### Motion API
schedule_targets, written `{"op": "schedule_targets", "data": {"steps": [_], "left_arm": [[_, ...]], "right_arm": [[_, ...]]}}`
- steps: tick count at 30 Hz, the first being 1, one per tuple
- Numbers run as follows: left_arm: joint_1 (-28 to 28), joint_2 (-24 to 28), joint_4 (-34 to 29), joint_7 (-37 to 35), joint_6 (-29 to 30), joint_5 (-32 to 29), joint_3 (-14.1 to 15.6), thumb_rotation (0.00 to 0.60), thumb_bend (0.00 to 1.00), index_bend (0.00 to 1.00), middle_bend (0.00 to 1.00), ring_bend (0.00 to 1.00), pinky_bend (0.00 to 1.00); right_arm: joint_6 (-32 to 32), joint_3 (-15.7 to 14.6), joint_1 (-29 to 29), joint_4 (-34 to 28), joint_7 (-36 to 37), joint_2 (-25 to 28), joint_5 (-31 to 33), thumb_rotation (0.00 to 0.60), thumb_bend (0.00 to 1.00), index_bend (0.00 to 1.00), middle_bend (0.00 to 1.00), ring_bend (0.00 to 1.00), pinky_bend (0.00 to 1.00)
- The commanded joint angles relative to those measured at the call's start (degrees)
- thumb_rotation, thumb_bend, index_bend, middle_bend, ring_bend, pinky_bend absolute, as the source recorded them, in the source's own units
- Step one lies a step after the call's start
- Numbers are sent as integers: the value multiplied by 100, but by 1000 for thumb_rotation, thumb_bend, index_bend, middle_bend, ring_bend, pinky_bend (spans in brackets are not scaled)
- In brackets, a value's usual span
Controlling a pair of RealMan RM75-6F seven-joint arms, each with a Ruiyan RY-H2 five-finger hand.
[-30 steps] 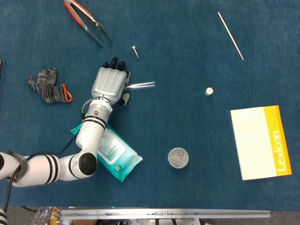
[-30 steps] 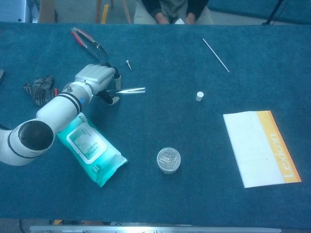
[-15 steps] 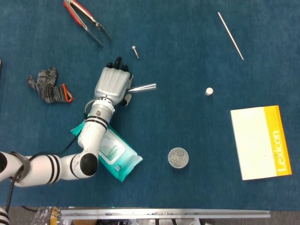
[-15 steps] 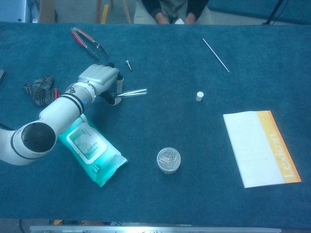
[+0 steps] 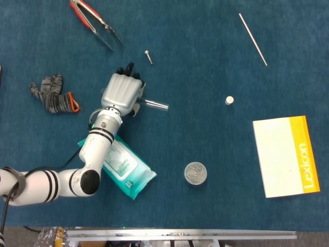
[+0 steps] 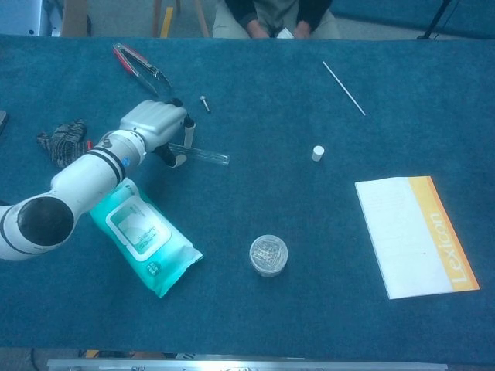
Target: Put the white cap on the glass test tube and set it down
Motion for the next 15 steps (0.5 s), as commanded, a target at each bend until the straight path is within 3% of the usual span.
{"op": "schedule_targets", "data": {"steps": [1,8,15], "left_arm": [[16,40,6,-43,-9,43,-1,595,328,561,276,46,167],[162,267,-175,-348,-4,192,-9,600,328,561,284,60,170],[409,775,-800,-812,142,439,-75,600,328,568,357,197,292]], "right_arm": [[11,-3,-6,-12,-10,3,-6,600,303,262,177,23,174],[-4,-23,-5,-1,-1,15,-52,600,303,262,177,23,174],[-161,-13,120,7,-96,-18,-75,600,304,291,177,23,174]]}}
